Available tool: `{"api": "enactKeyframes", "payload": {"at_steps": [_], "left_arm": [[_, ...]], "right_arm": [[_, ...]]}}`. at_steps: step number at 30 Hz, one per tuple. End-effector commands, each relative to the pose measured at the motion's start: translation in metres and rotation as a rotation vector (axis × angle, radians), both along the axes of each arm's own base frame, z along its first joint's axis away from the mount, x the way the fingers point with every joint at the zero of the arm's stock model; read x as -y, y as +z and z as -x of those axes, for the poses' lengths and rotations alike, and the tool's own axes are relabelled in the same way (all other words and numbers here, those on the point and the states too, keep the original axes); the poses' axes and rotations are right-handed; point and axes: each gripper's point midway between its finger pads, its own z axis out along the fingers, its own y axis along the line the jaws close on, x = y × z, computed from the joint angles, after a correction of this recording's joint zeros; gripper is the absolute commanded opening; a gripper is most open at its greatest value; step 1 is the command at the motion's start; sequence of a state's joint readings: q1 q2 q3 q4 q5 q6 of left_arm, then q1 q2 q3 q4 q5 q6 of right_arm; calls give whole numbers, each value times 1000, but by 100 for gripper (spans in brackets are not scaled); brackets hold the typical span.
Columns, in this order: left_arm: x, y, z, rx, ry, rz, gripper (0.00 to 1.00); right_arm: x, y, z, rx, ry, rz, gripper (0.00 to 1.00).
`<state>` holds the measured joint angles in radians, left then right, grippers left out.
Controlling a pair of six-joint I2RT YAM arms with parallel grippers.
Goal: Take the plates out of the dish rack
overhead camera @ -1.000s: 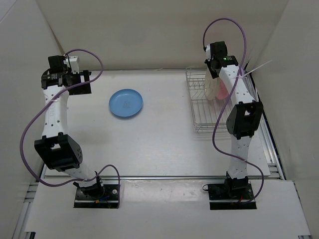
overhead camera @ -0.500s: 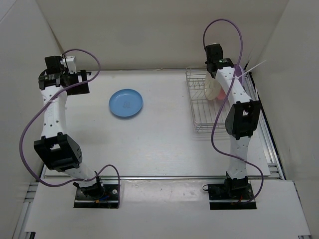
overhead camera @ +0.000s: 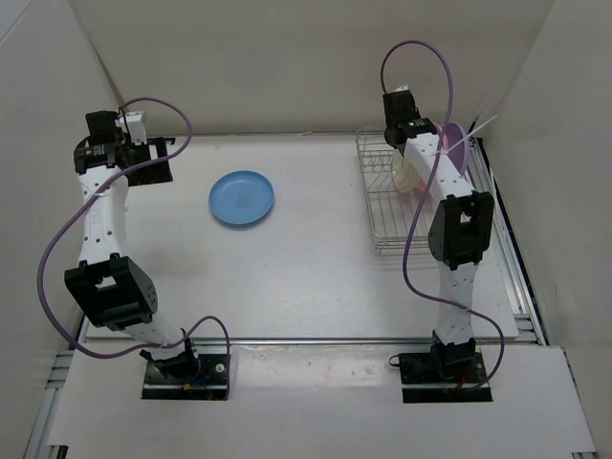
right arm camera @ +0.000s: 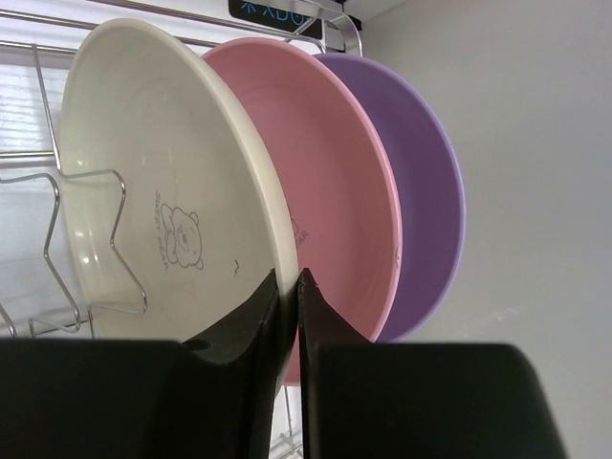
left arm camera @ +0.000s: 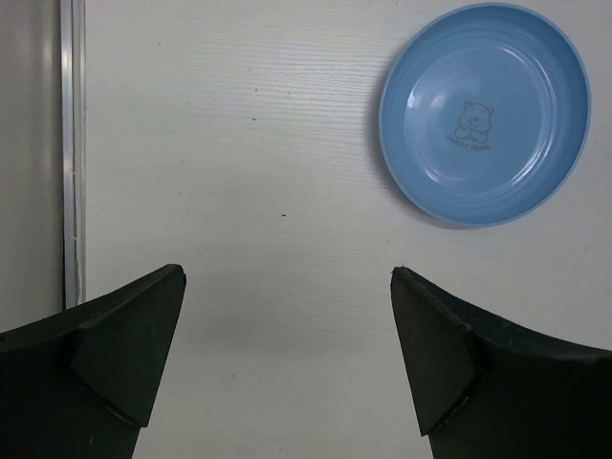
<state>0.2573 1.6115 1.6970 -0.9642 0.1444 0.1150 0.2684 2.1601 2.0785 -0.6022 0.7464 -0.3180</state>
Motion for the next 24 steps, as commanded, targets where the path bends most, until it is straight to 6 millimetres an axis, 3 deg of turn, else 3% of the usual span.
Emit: {"api": "enactKeyframes", "payload": {"at_steps": [1, 6, 14, 24], "left_arm": [[3, 29, 6, 90, -7, 2, 100], [7, 27, 7, 92, -15, 22, 100], [11, 25, 7, 97, -21, 41, 100], [14, 42, 1, 140, -36, 55, 100]], "right_arm": [[0, 41, 6, 85, -1, 36, 0], [-1, 64, 6, 156, -27, 128, 0], [1, 82, 14, 182, -33, 203, 0], [10, 124, 32, 260, -57, 260, 0]]}}
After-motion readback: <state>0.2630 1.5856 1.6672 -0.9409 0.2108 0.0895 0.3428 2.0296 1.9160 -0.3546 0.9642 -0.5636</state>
